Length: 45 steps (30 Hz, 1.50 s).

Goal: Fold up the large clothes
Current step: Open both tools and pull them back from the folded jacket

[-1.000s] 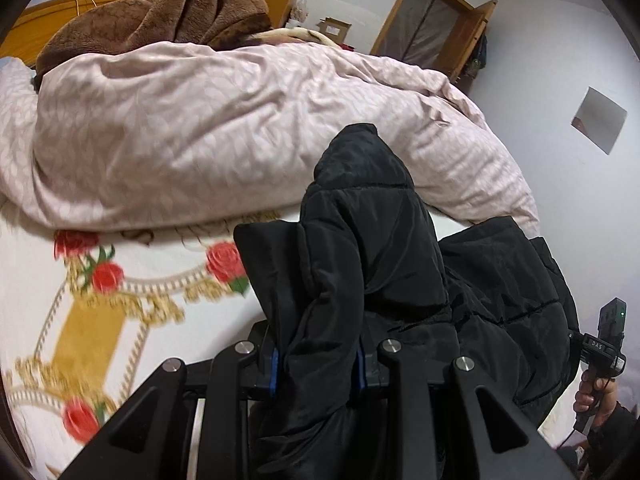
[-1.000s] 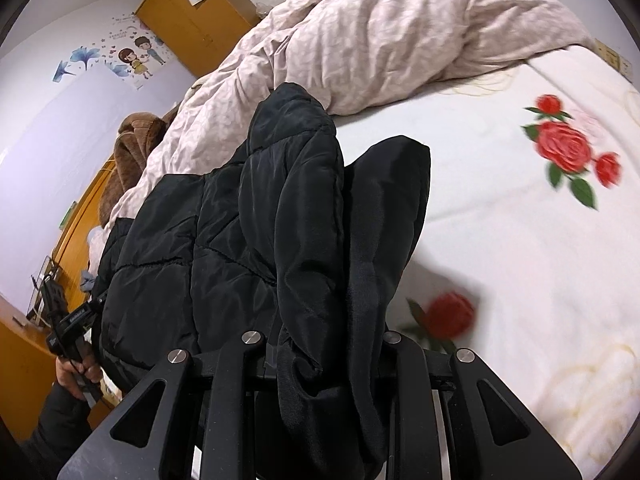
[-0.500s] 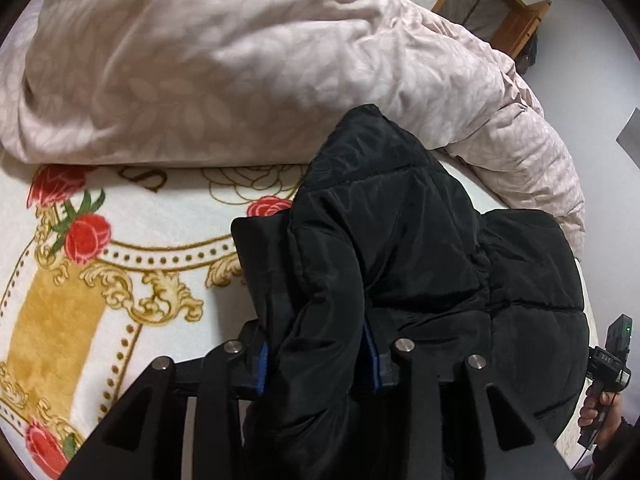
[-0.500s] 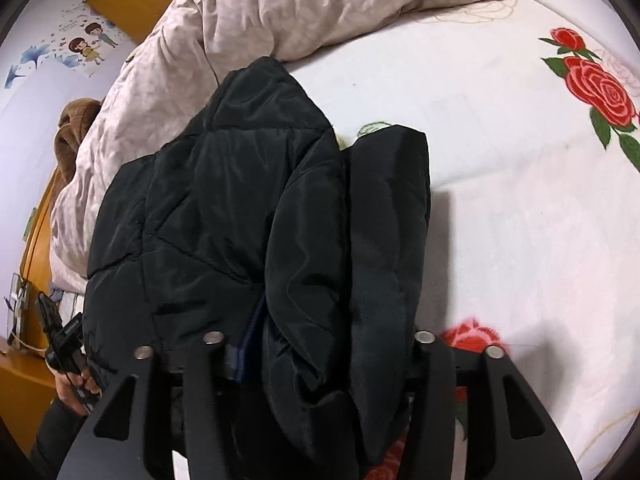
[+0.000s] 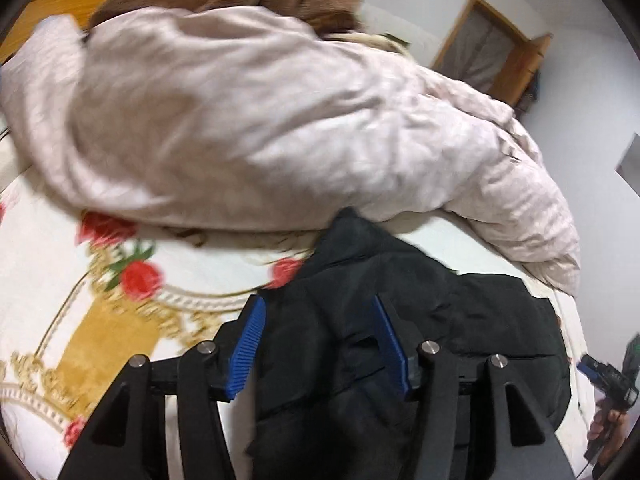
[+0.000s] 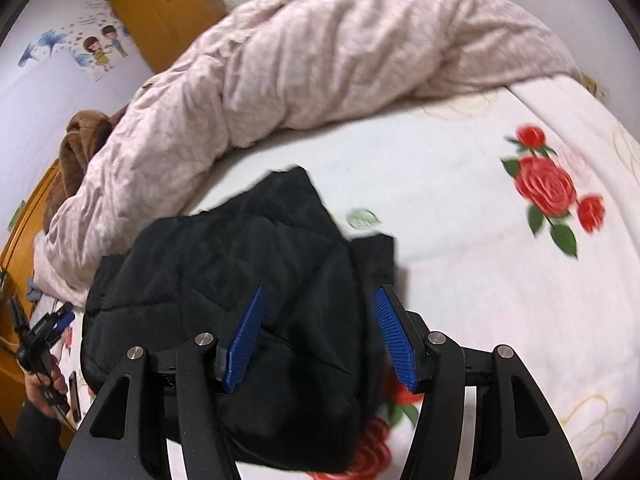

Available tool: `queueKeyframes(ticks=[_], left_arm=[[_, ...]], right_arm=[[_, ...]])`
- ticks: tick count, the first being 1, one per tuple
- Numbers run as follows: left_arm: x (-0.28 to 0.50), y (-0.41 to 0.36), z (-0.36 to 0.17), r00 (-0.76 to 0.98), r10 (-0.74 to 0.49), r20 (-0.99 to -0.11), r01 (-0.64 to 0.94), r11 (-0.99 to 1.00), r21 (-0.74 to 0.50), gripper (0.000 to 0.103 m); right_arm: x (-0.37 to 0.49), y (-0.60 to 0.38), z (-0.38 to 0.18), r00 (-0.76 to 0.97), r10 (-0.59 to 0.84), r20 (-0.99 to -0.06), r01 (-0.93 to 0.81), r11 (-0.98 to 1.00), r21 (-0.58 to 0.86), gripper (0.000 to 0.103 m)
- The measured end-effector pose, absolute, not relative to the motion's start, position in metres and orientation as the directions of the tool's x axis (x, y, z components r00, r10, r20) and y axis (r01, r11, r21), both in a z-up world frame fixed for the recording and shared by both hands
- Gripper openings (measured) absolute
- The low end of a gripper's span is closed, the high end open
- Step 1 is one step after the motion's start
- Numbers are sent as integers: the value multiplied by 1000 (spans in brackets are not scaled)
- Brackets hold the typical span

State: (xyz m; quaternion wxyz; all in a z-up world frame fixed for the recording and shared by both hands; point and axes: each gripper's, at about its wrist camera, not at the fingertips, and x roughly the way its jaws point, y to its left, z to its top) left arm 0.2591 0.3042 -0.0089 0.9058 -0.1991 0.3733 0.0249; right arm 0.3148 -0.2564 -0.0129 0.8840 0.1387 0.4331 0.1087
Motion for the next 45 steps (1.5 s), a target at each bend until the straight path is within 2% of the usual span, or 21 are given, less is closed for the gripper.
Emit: queueKeyframes(ticks=[3, 6, 7, 11, 16, 24, 30, 32, 45], left_arm=[[287, 274, -17, 696, -106, -710, -128, 955, -268, 57], [314, 260, -42, 650, -76, -756, -126, 970, -206, 58], [320, 259, -50, 647, -65, -760, -132, 972, -196, 61], [328, 264, -60, 666, -68, -742, -143, 966, -217, 68], [324, 260, -51, 658, -39, -752, -157, 969, -188, 68], [259, 236, 3, 703, -15, -711, -161, 971, -179, 68], [193, 199, 33, 707, -5, -707, -161, 973, -168, 74], [171, 183, 38, 700, -4, -714, -160, 974, -162, 79], [50, 124, 54, 683, 19, -730, -161, 979, -125, 82]], right_arm=[[331, -227, -22, 578, 294, -761, -122, 953, 276, 58], [350, -214, -51, 534, 244, -809, -113, 969, 218, 55], [353, -214, -57, 525, 237, -818, -109, 971, 211, 55], [359, -213, -76, 519, 216, -827, -118, 976, 181, 53], [355, -213, -68, 527, 198, -827, -123, 980, 156, 53], [294, -210, -15, 608, 182, -773, -123, 983, 135, 54], [229, -208, 8, 634, 198, -748, -123, 980, 156, 55], [205, -206, 14, 642, 201, -740, -129, 980, 153, 55], [79, -193, 34, 643, 234, -729, -192, 971, 142, 55]])
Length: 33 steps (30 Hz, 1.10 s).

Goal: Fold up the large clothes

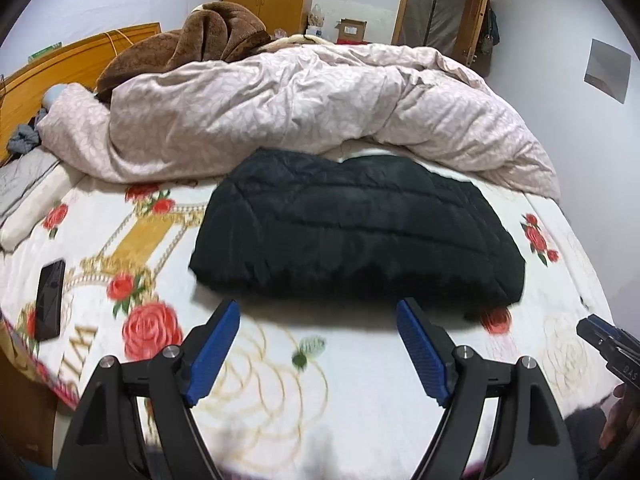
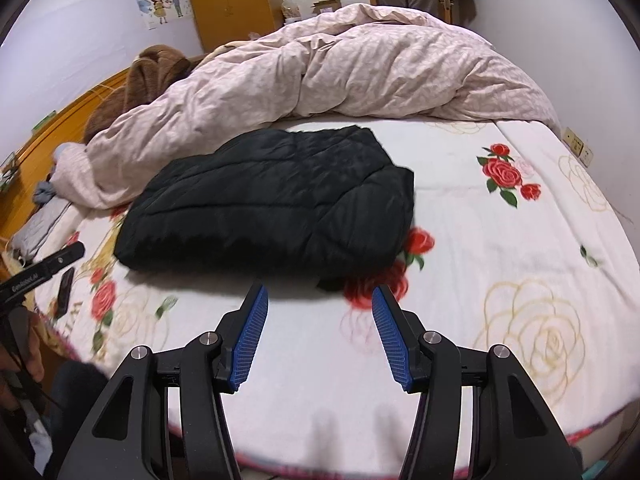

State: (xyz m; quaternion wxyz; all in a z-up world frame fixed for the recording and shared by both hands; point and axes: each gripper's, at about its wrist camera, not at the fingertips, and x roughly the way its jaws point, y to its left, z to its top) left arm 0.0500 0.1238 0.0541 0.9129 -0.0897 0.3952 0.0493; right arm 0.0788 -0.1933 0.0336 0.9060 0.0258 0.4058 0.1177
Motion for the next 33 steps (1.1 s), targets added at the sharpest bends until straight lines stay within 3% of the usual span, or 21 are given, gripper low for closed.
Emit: queueKeyframes(ticks=[9, 33], left_arm=[[5, 97, 47, 659, 5, -752, -142, 983, -118, 82], [5, 97, 53, 663, 44, -747, -153, 985, -78, 86]], right_arm=[[38, -184, 33, 644, 216, -734, -208, 973, 104, 55], [33, -164, 36, 639, 210, -740, -241, 968, 66, 56]])
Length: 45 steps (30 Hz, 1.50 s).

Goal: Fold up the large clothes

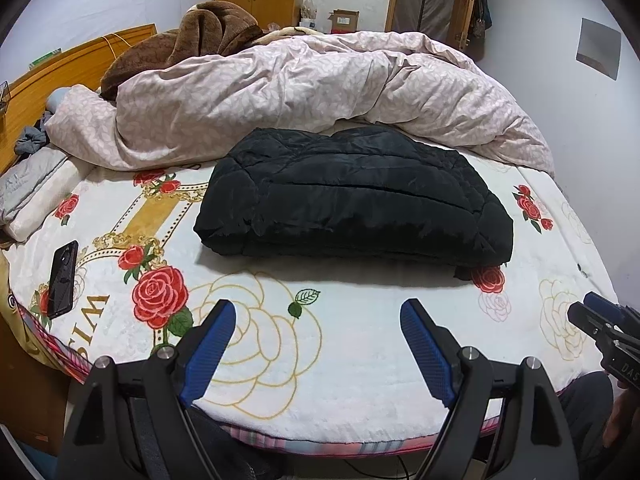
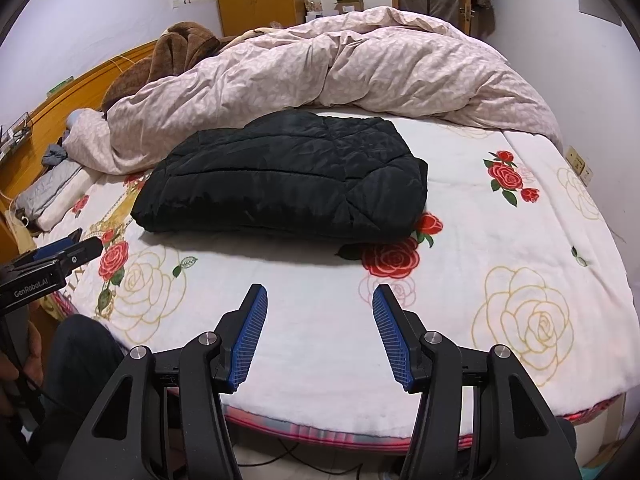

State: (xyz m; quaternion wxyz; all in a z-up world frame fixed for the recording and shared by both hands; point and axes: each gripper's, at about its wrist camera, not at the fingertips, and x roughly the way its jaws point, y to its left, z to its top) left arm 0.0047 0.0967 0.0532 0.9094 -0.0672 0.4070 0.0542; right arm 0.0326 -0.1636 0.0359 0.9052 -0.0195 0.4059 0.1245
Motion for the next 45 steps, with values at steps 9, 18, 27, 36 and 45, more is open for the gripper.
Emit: queueKeyframes(ticks=[9, 18, 27, 36, 45], left_arm=[[4, 100, 54, 667, 29, -744, -151, 984, -97, 86], [2, 97, 52, 667, 19, -745, -160, 980, -117, 86], [0, 95, 51, 668, 24, -744, -156, 982, -109, 86], [-1, 94, 53, 666, 30, -745, -160, 982, -104, 86], [-2, 97, 52, 665, -2, -747, -168, 974, -153, 86]], right_arm=[[34, -164, 32, 633, 210, -745, -249, 967, 61, 56], [35, -166, 32, 631, 210, -746, -251, 966, 60, 56], [35, -167, 32, 630, 213, -747, -252, 966, 62, 56], [35, -168, 32, 631, 214, -746, -255, 965, 62, 56], [35, -168, 32, 629, 213, -748, -254, 965, 62, 56]])
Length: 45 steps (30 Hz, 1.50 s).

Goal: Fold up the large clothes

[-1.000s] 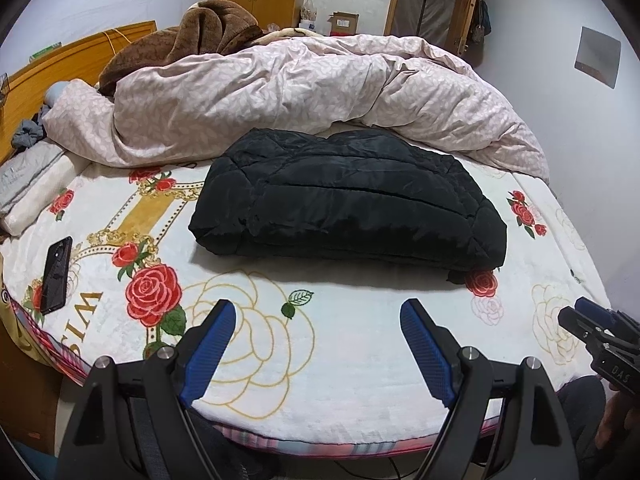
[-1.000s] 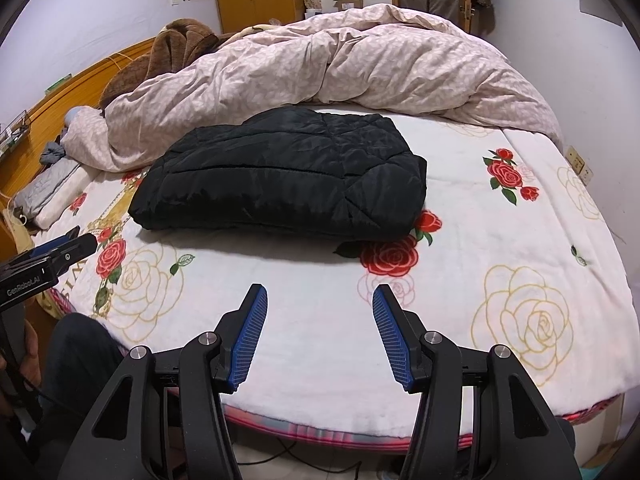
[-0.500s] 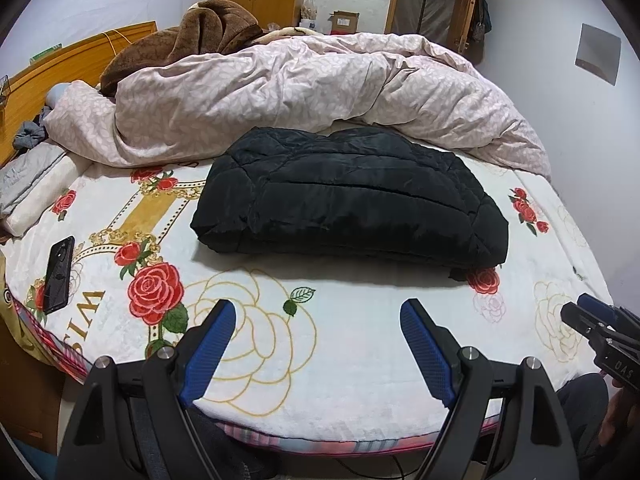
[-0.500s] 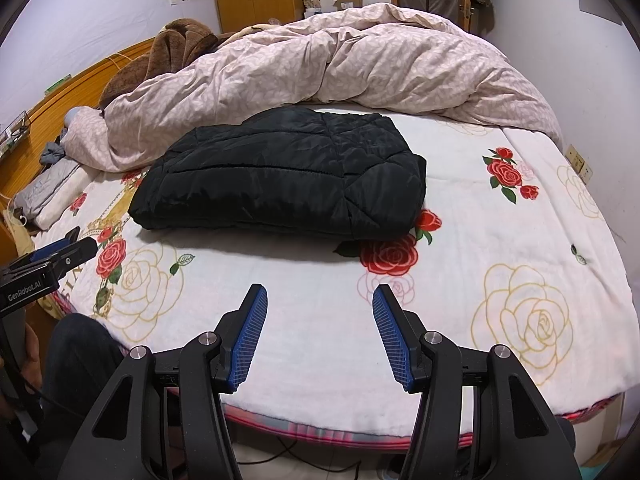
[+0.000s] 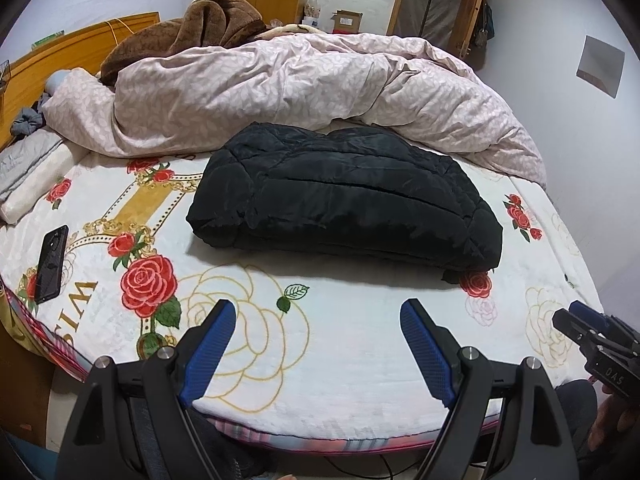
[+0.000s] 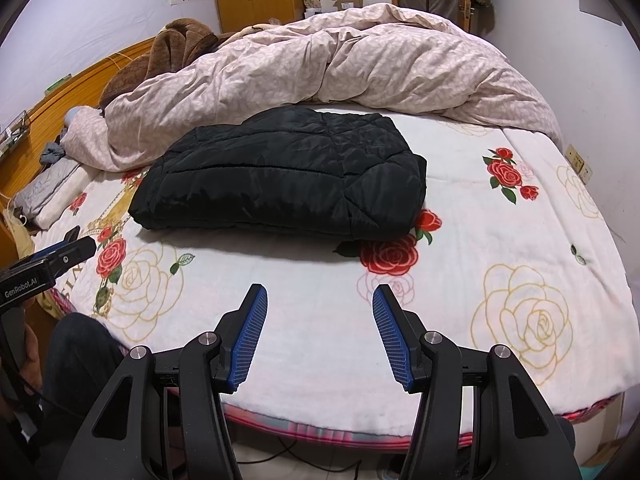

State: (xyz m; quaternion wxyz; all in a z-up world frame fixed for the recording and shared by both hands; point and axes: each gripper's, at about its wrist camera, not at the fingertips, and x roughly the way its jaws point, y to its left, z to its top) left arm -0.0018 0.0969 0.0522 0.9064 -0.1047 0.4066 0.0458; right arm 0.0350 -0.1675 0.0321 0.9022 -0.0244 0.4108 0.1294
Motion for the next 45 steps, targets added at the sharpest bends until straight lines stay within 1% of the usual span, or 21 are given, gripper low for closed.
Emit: queueKeyframes(ticks=[5, 33, 45], left_arm=[[-3, 97, 51, 662, -10, -749, -175, 970, -167, 86], [-6, 92, 55, 674, 9, -739, -175, 974, -147, 86], [-7, 85, 56, 669, 67, -740, -199, 976, -91, 86]], right_arm=[[35, -167, 32, 629, 213, -747, -253, 965, 63, 56], [32, -166, 32, 627, 210, -750, -252, 966, 60, 56], [30, -163, 30, 624, 209, -753, -253, 966, 58, 56]])
